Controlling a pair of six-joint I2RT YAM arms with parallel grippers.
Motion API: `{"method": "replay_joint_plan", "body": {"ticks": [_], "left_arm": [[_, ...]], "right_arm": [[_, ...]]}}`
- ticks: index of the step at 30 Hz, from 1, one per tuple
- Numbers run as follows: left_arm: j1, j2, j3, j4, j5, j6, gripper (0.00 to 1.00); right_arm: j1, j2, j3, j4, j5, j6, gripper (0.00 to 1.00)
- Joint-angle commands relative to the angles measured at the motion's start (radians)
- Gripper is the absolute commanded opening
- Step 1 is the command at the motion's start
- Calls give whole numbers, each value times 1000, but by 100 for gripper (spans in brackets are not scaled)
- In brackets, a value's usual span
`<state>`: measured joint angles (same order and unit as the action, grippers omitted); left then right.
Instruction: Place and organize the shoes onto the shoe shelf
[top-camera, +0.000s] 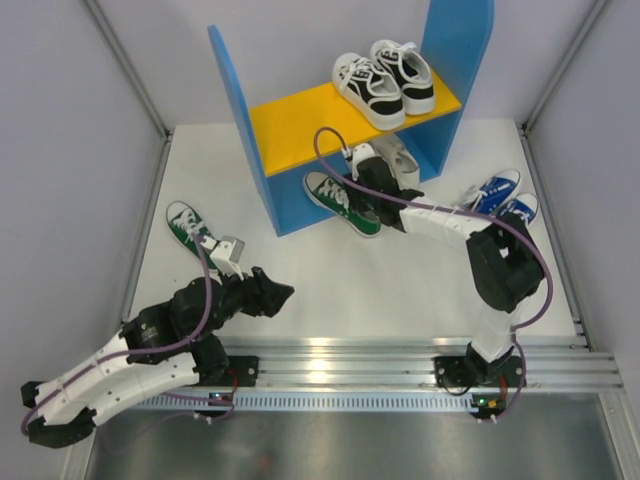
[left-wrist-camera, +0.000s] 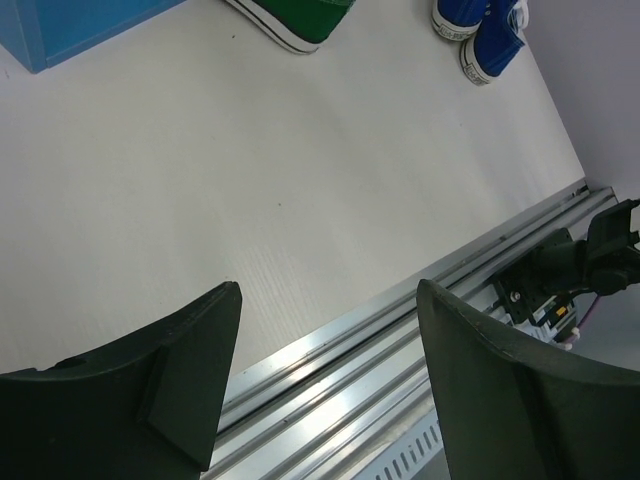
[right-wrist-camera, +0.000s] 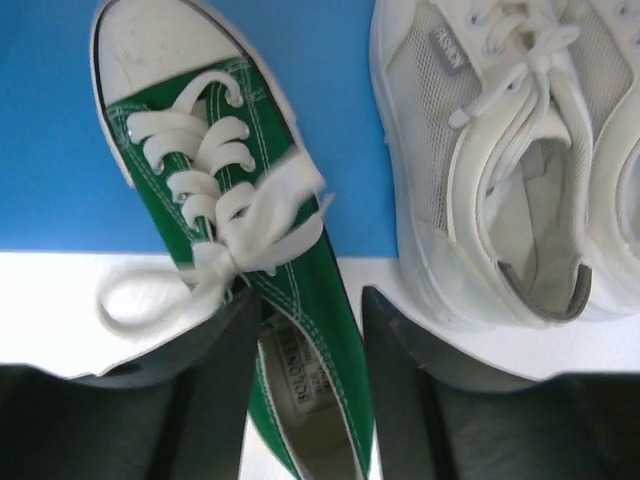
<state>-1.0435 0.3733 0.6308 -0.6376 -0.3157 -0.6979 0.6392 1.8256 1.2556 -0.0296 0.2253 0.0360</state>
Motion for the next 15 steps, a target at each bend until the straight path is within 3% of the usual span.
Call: {"method": "replay_joint_plan", "body": {"ticks": [1, 2, 6, 10, 15], "left_arm": [[-6, -17, 6, 10, -2, -8, 76], [-4, -19, 9, 10, 1, -8, 76], [-4, -25, 15, 10, 6, -2, 76], [-4, -27, 15, 10, 1, 1, 77], [-4, -30, 12, 13, -11, -5, 77]], "right_arm": [[14, -115, -11, 139, -16, -19, 48], [14, -135, -28, 128, -49, -27, 48], [20, -256, -61, 40, -177, -160, 76], [19, -359, -111, -104, -363, -391, 92], [-25, -439, -195, -237, -630, -628, 93]]}}
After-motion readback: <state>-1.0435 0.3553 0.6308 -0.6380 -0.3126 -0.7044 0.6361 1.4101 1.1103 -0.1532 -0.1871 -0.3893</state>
